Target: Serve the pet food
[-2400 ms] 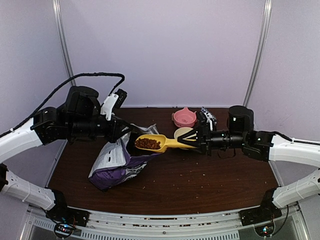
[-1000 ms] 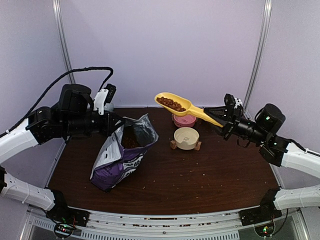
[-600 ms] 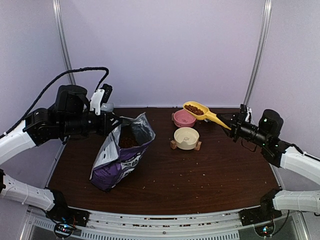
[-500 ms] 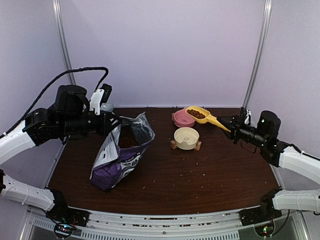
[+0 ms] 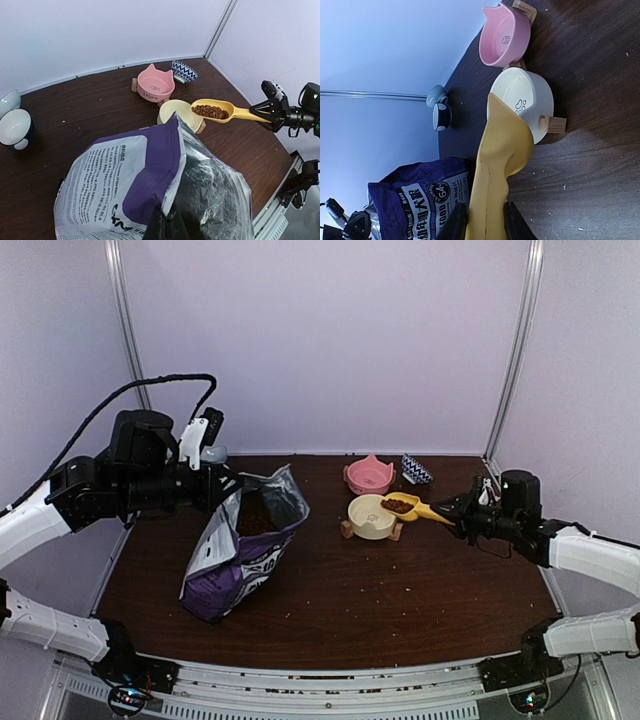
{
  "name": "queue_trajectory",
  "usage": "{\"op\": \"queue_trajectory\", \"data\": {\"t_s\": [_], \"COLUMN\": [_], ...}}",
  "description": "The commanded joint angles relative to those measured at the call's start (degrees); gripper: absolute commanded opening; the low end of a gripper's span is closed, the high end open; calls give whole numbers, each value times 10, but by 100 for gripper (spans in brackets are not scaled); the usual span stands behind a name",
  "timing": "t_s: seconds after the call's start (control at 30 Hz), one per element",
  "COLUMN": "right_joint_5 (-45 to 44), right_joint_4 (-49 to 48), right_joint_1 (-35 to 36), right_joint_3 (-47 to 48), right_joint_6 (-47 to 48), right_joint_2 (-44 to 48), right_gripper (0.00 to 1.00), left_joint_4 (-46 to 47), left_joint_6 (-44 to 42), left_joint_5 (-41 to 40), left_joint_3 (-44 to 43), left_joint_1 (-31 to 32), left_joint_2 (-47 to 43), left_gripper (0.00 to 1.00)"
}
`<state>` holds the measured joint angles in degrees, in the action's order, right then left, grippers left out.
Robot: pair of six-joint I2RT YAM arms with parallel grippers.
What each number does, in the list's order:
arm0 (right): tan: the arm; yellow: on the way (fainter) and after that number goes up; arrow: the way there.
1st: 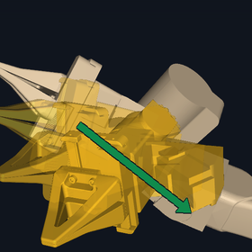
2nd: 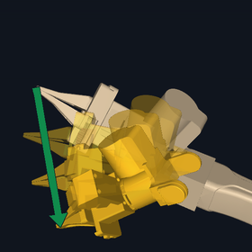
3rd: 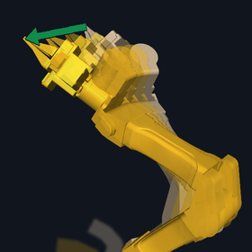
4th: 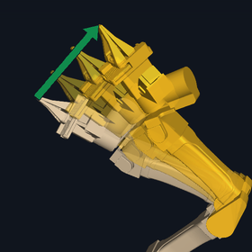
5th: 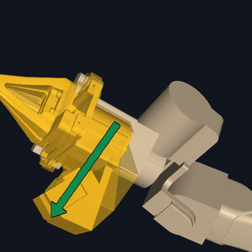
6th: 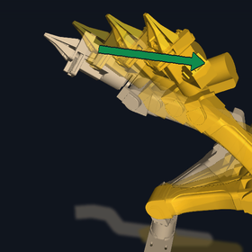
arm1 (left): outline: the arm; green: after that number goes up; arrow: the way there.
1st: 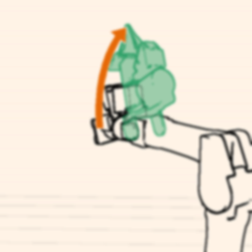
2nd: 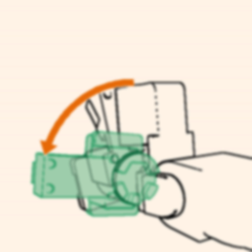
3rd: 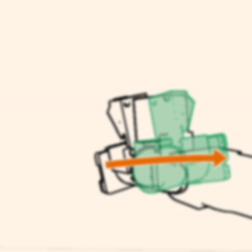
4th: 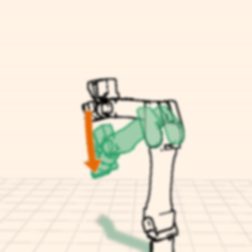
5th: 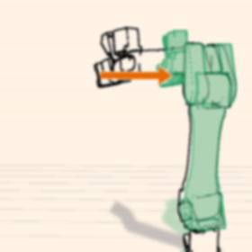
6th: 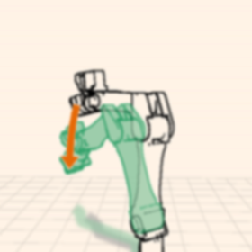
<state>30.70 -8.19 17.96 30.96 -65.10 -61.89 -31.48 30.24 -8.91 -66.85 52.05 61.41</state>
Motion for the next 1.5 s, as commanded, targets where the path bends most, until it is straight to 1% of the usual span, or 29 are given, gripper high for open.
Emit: {"op": "queue_trajectory", "data": {"t_s": [0.0,0.27,0.87,1.17,1.47], "right_joint_5": [-16,-15,-24,-75,-128], "right_joint_4": [47,120,228,318,410], "right_joint_1": [-4,-4,-2,16,57], "right_joint_3": [46,103,216,294,368], "right_joint_6": [59,113,195,268,358], "right_joint_2": [-11,-39,-102,-134,-174], "right_gripper": [0,0,0,0,0], "left_joint_4": [63,62,61,60,61], "left_joint_6": [4,4,-2,-3,-5], "left_joint_5": [6,9,14,16,17], "left_joint_3": [-8,-10,-17,-19,-19], "left_joint_1": [-4,-4,-4,-4,-4], "left_joint_2": [-17,-18,-11,-9,-8], "left_gripper": [0,0,0,0,0]}}
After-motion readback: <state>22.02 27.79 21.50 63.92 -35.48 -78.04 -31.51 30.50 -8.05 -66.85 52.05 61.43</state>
